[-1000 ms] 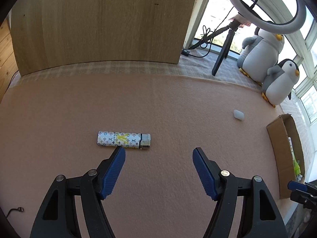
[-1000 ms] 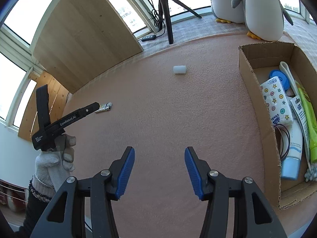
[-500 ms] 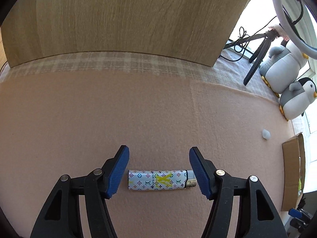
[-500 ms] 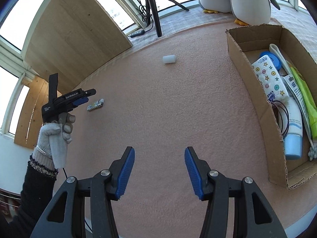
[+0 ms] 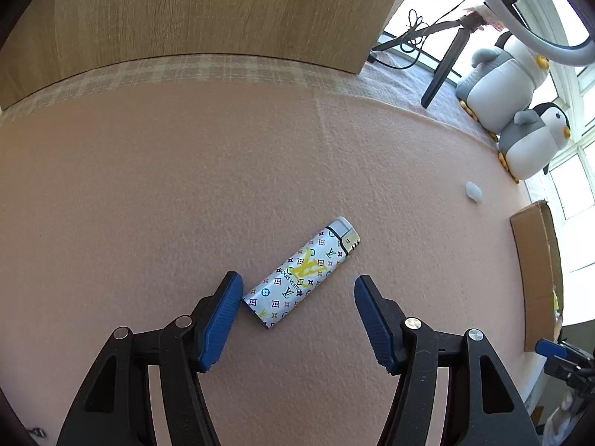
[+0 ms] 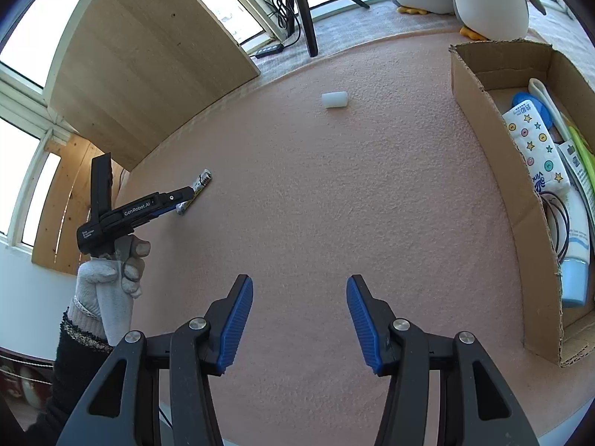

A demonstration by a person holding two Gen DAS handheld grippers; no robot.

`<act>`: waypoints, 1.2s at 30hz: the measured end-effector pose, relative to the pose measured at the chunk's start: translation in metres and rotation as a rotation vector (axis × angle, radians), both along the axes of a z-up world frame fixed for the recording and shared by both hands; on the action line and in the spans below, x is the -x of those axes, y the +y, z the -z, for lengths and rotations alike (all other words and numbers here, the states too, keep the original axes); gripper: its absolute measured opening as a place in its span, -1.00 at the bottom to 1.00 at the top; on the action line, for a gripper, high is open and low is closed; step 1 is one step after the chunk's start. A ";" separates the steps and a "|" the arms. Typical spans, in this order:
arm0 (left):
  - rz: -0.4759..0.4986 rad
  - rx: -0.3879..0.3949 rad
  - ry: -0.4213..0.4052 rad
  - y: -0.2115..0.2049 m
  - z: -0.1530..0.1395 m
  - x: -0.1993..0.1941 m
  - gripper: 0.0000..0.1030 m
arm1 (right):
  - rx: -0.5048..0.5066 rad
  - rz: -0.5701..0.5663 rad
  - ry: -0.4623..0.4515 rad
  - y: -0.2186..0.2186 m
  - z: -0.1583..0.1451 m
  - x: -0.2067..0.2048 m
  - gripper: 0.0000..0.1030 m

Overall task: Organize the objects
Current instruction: 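Move the left tool to the patterned lighter on the floor, then close the left tool on the lighter while the right tool grasps the white block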

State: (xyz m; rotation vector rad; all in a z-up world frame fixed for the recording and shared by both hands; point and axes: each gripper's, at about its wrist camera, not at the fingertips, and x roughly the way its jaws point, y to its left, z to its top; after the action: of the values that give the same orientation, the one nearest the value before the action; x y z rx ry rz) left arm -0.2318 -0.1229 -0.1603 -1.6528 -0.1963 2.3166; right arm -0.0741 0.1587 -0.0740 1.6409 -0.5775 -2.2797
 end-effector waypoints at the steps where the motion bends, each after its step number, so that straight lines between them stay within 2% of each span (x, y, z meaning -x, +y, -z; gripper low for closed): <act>1: 0.018 0.024 0.007 0.007 0.000 -0.007 0.29 | 0.001 -0.003 0.001 -0.001 0.000 0.001 -0.05; 4: 0.064 0.093 0.038 0.027 -0.002 -0.024 0.29 | 0.003 -0.012 0.003 -0.001 0.001 0.006 -0.05; 7: 0.070 0.151 0.060 0.041 -0.001 -0.028 0.28 | -0.004 -0.026 0.013 -0.003 0.001 0.011 -0.05; 9: 0.062 0.143 0.064 0.045 0.000 -0.024 0.23 | -0.009 -0.035 0.020 -0.004 0.001 0.014 -0.05; 11: 0.052 0.139 0.063 0.049 -0.001 -0.019 0.02 | -0.016 -0.041 0.027 -0.004 0.000 0.018 -0.05; 13: 0.046 0.129 0.060 0.053 -0.001 -0.015 -0.06 | -0.026 -0.044 0.035 -0.003 -0.001 0.024 -0.06; 21: 0.033 0.128 0.067 0.067 0.001 -0.002 -0.11 | -0.116 -0.061 0.085 0.001 -0.009 0.070 -0.05; 23: 0.030 0.145 0.070 0.068 0.001 -0.002 -0.34 | -0.125 -0.065 0.092 0.001 -0.010 0.087 -0.06; 26: 0.004 0.139 0.070 0.066 0.002 -0.001 -0.49 | -0.134 -0.061 0.081 -0.001 -0.007 0.113 -0.05; 30: -0.025 0.103 0.073 0.062 0.004 -0.010 -0.51 | -0.142 -0.045 0.021 -0.002 0.011 0.150 -0.06; 36: 0.000 0.082 0.070 0.072 0.004 -0.043 -0.52 | -0.214 -0.029 -0.013 -0.009 0.033 0.185 -0.06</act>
State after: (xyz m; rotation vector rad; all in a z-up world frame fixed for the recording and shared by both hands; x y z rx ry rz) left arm -0.1886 -0.0509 -0.1648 -1.6055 -0.0884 2.4079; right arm -0.2594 0.1499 -0.1069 1.7477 -0.3184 -2.3806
